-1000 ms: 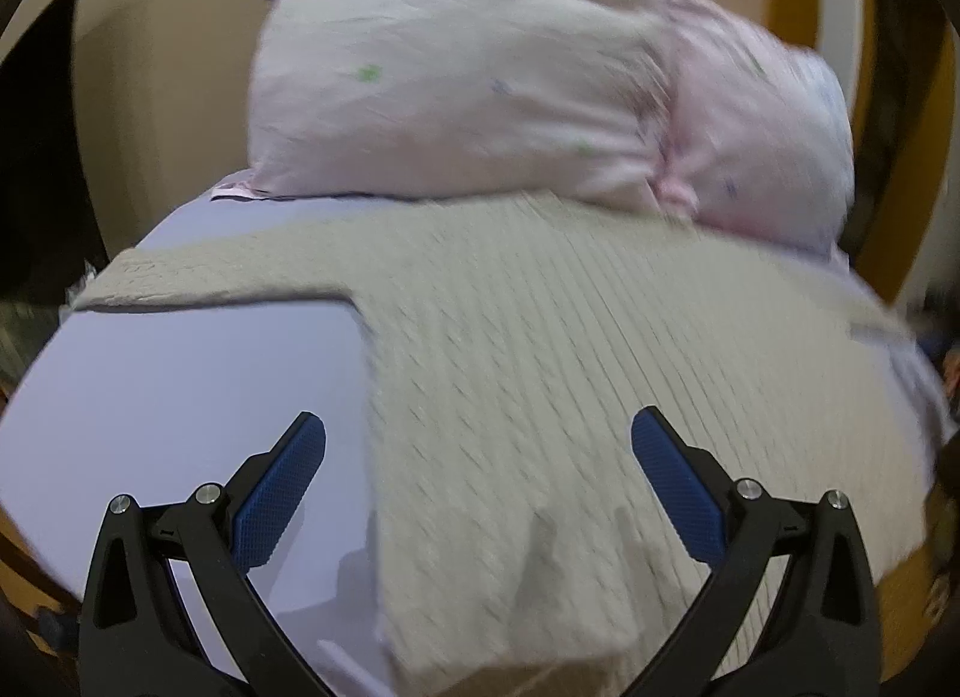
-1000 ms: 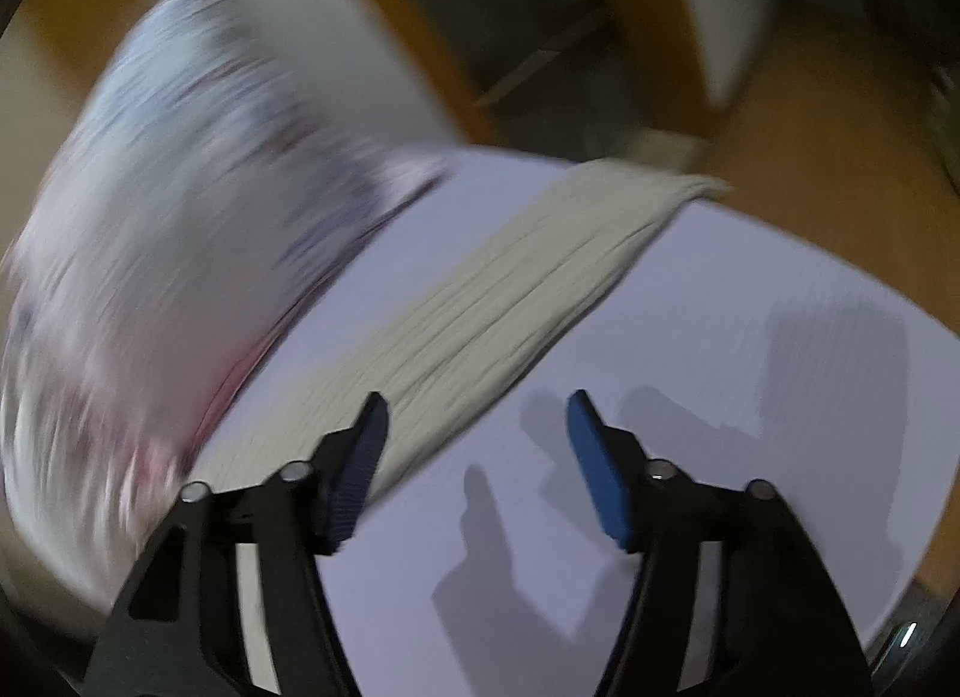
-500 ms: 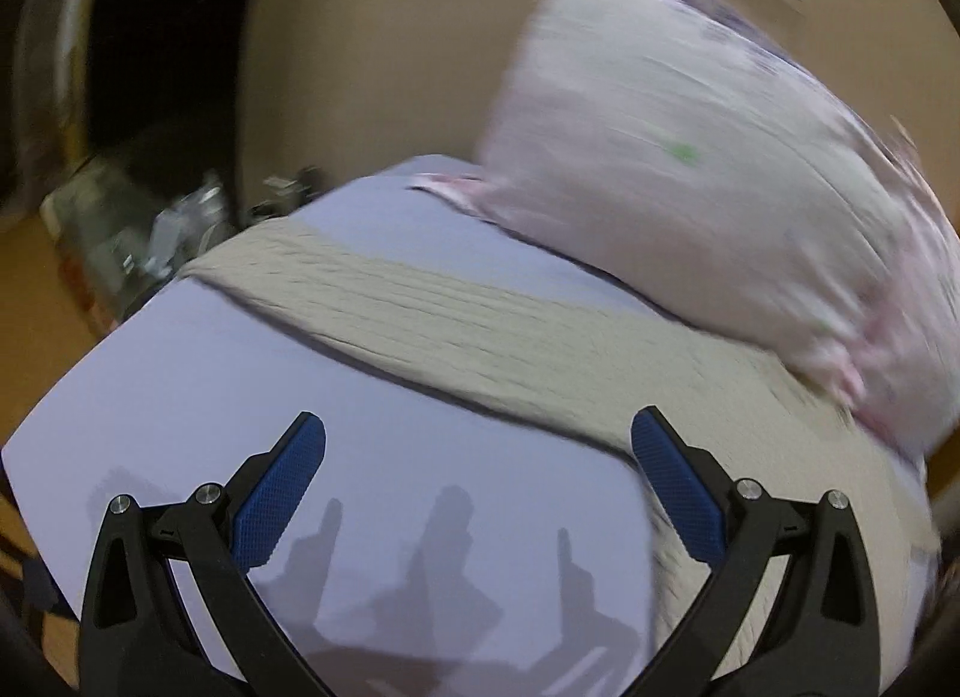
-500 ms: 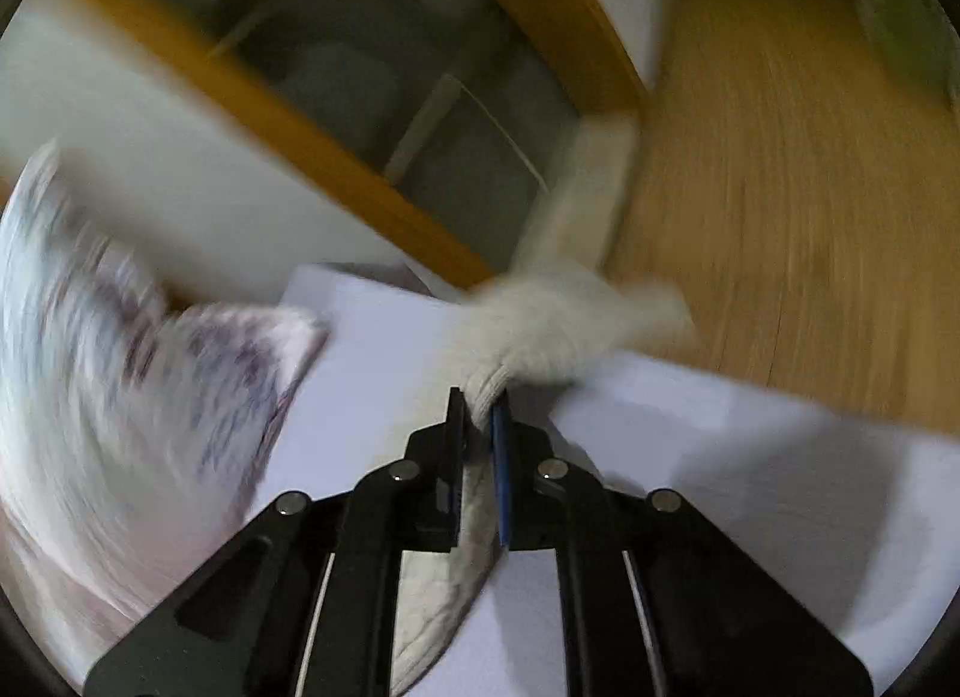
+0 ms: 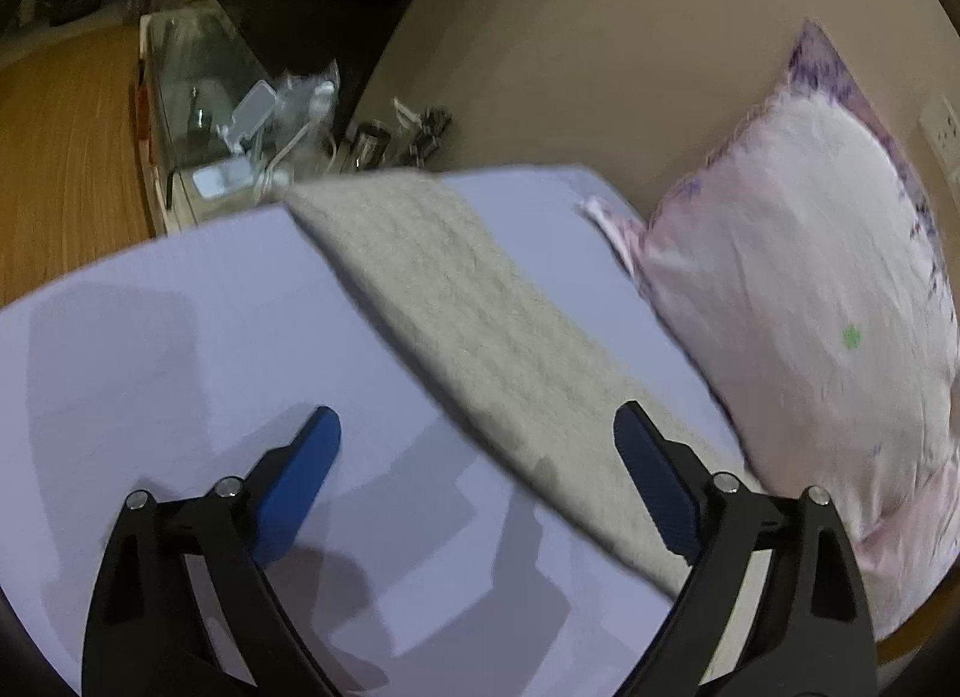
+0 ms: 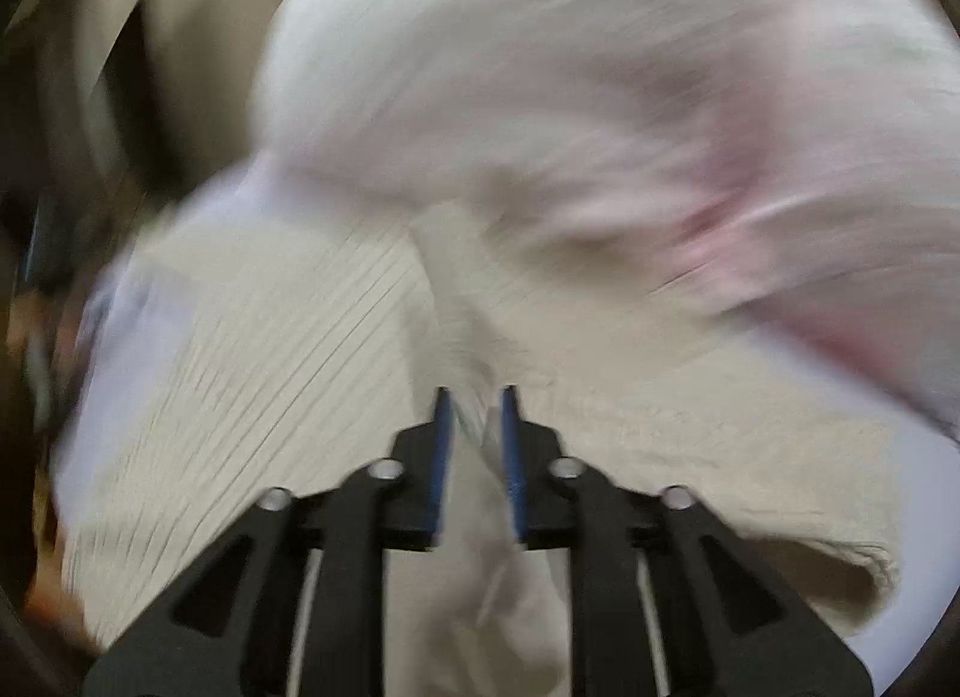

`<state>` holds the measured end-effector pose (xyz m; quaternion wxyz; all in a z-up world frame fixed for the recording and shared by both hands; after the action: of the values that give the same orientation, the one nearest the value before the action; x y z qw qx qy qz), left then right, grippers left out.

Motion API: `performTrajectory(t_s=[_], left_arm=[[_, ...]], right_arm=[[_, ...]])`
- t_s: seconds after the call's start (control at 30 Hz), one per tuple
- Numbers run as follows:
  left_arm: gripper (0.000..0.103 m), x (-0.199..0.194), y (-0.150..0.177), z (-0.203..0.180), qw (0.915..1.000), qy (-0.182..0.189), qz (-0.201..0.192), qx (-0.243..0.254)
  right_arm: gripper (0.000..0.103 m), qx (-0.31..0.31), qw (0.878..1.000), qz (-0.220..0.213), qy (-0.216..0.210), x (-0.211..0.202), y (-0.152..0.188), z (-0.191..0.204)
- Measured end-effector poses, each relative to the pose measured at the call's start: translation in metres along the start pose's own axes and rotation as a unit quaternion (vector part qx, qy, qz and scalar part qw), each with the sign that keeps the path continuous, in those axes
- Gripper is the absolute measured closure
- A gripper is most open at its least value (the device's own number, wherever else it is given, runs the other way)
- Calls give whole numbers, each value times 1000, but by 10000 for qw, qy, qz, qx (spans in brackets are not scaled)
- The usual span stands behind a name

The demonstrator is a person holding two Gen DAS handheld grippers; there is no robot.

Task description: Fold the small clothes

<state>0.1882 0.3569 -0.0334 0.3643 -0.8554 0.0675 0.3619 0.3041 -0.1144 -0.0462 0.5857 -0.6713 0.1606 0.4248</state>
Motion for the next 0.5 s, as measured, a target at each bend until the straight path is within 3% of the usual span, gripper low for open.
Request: performTrajectory(t_s=[0.03, 0.07, 0.17, 0.27, 0.33, 0.43, 0.5], left_arm=[[16, 5, -3, 1, 9999, 51, 53, -73], [16, 8, -5, 2, 9998, 109, 71, -139], [25, 20, -19, 9, 9993, 165, 22, -345], [56, 34, -31, 18, 9978, 179, 56, -632], [93, 43, -35, 24, 9968, 92, 165, -780], [96, 36, -40, 9, 9982, -6, 46, -596], [96, 13, -45, -42, 9992, 109, -306, 230]], right_arm=[[70, -254, 9993, 279, -30, 14, 11, 21], [55, -381, 9989, 265, 36, 13, 17, 30], [22, -310, 9990, -280, 145, -16, 14, 25], [18, 262, 9969, -726, 127, -58, 11, -10], [17, 667, 9936, -895, 163, -79, 15, -41], [16, 1072, 9884, -1017, 356, -103, 30, -72], [16, 1318, 9841, -1099, 450, -112, 38, -94]])
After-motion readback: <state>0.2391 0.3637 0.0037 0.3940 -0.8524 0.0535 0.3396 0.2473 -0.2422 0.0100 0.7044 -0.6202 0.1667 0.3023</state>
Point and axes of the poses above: each gripper's, at about its wrist camera, not at the fingertips, and x roughly the way its jaws point, z to its left, y to its underside, the point moved 7 cm from there along x, roughly the way its jaws point, and after that the axes turned 4 degrees about x, right-handed, at the moved point
